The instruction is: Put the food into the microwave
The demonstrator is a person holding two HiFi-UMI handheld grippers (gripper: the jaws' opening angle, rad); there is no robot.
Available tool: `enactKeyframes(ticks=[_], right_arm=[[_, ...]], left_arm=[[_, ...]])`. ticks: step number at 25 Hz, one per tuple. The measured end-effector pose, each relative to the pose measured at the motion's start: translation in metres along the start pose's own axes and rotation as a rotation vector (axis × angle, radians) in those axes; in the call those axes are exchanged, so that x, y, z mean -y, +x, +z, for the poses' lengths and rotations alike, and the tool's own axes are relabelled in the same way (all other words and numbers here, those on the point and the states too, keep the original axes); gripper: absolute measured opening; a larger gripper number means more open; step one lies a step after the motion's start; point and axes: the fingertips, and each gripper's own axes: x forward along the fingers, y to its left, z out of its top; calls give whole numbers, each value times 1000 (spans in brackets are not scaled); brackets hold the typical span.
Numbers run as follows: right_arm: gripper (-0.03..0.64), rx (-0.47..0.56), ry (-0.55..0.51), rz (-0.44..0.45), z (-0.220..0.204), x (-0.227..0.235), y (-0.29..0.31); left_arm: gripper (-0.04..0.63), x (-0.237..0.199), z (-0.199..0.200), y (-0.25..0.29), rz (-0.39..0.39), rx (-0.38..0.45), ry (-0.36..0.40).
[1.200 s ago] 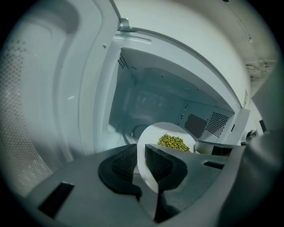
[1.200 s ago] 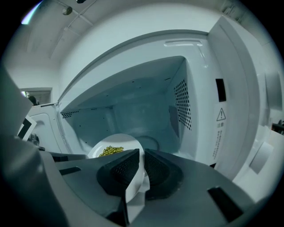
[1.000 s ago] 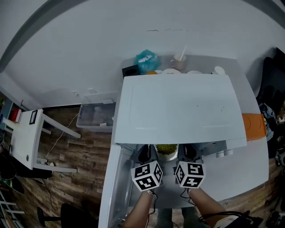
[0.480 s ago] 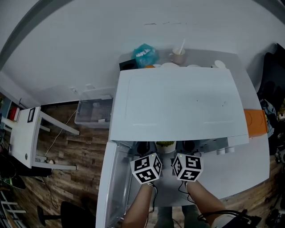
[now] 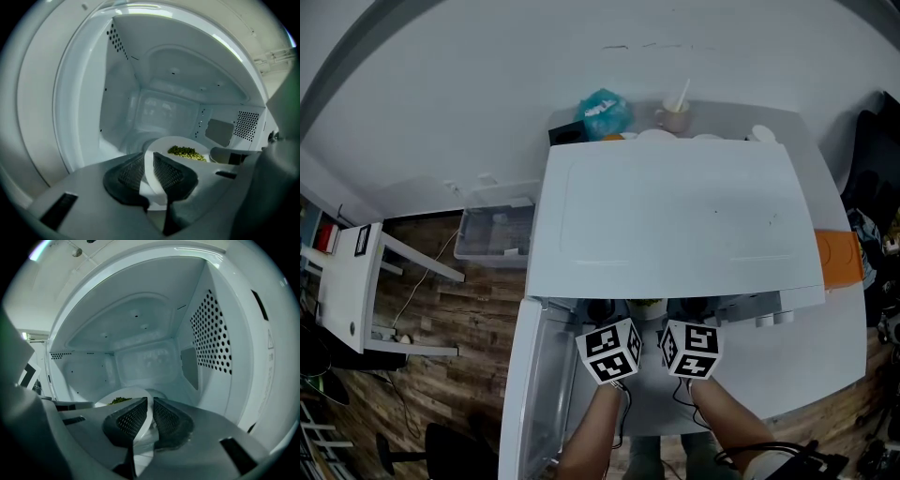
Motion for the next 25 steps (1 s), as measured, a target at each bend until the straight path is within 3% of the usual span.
enactKeyframes(ticks=[6,13,25], right_arm=[[37,-20,-38,-23,-4,0,3],[37,-60,-32,-56,-9,8,4],[35,-27,-24,18,2,0,-16]], left_arm=[[54,0,-6,5,34,-24,38],[54,-1,-2,6,12,3,-12],[54,-12,-4,-22,76,16,-39]])
